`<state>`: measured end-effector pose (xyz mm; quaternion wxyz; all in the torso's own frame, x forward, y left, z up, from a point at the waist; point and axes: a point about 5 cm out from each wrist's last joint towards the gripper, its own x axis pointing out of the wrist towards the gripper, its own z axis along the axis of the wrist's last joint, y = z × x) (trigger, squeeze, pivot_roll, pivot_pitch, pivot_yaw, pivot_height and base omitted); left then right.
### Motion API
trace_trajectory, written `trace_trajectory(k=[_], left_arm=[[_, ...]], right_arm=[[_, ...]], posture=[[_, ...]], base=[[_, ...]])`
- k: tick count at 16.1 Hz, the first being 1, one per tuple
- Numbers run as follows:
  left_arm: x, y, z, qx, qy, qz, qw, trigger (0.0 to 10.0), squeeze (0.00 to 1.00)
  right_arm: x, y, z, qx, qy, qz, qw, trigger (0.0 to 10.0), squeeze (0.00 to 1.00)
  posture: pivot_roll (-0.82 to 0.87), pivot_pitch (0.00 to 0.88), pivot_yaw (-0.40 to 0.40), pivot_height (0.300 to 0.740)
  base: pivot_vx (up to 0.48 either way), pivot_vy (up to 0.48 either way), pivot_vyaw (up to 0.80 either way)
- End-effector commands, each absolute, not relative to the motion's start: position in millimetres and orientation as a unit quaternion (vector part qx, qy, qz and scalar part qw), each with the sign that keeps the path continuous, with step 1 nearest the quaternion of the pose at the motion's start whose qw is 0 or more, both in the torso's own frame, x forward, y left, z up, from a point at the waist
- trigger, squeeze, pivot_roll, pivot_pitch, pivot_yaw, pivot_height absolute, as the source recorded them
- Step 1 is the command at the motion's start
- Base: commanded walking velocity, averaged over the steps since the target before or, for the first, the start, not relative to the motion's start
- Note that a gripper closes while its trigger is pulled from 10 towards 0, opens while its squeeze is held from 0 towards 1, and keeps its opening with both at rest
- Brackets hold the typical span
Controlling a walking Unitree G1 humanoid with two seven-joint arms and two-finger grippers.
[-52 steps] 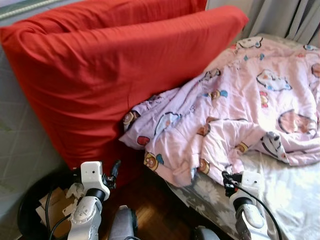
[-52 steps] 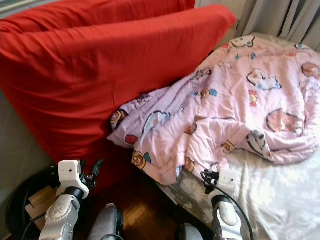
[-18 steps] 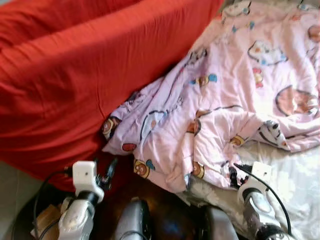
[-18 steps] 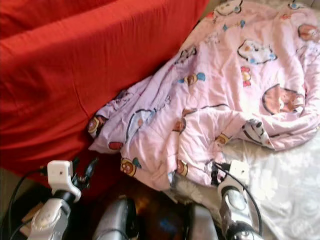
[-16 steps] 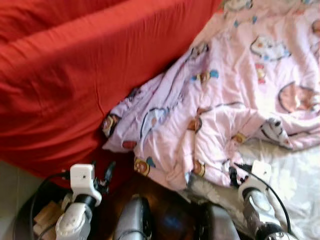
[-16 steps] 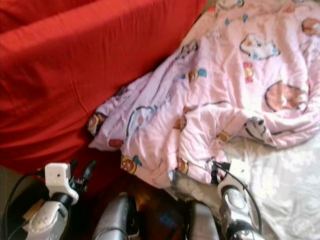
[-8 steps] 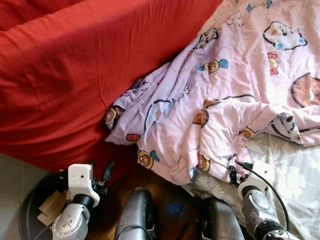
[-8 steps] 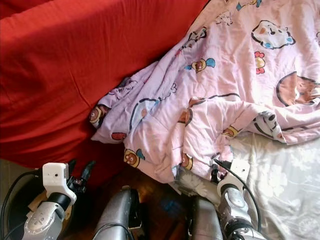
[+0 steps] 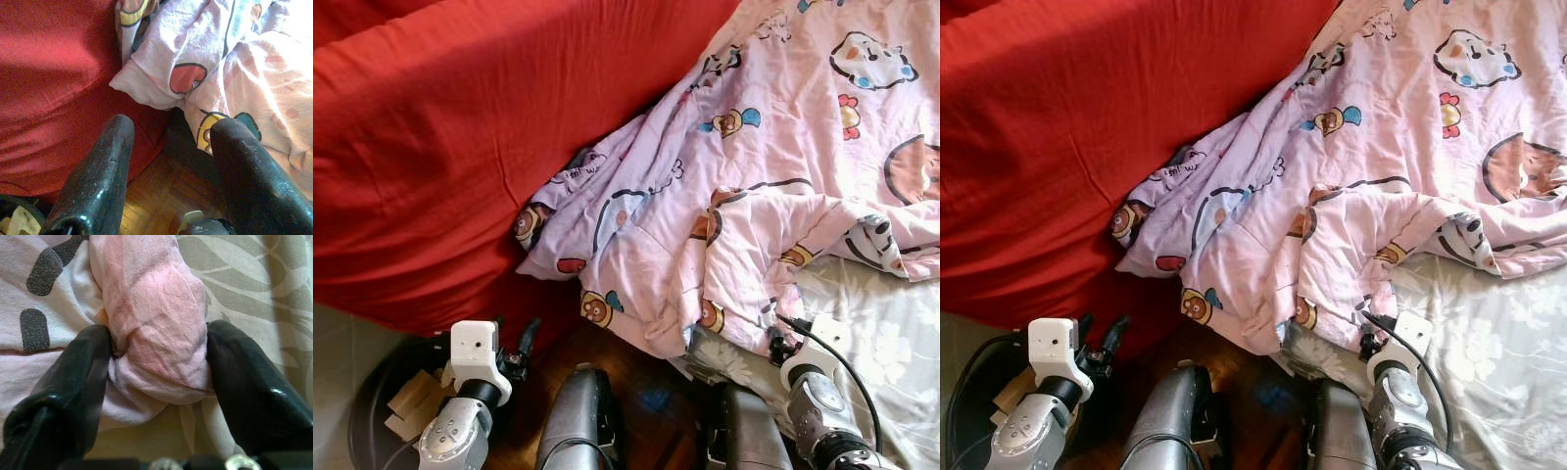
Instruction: Clean up the room
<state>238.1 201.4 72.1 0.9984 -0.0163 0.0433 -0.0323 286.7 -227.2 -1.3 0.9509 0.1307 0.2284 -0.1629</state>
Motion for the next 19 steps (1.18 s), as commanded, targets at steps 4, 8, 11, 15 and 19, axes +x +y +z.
trace_trajectory(k=[4, 8, 11, 15, 19], left_arm=[[232.2, 201.0, 61.9, -0.022, 0.064, -0.024, 0.997, 10.0, 0.0], [234.5, 199.9, 60.2, -0.028, 0.064, -0.02, 0.997, 10.0, 0.0], [239.6, 196.5, 60.5, -0.032, 0.059, -0.021, 0.998, 10.0, 0.0], [247.9, 196.0, 60.3, -0.034, 0.054, -0.02, 0.998, 10.0, 0.0], [266.4, 193.4, 60.9, -0.037, 0.045, -0.024, 0.998, 10.0, 0.0]], right_arm=[[276.8, -225.8, -12.2, 0.137, 0.257, -0.16, 0.943, 0.0, 0.0], [282.9, -220.6, -8.1, 0.133, 0.252, -0.14, 0.948, 0.0, 0.0], [283.8, -217.7, -8.2, 0.133, 0.254, -0.133, 0.949, 0.0, 0.0], [283.5, -209.9, -9.8, 0.135, 0.254, -0.114, 0.951, 0.0, 0.0], [282.6, -207.6, -10.8, 0.139, 0.25, -0.116, 0.951, 0.0, 0.0]], posture=[[0.17, 0.353, 0.068, 0.638], [0.16, 0.344, 0.056, 0.638], [0.16, 0.329, 0.052, 0.638], [0.15, 0.29, 0.045, 0.638], [0.11, 0.221, 0.044, 0.638]], base=[[0.0, 0.0, 0.0], [0.0, 0.0, 0.0], [0.0, 0.0, 0.0], [0.0, 0.0, 0.0], [0.0, 0.0, 0.0]])
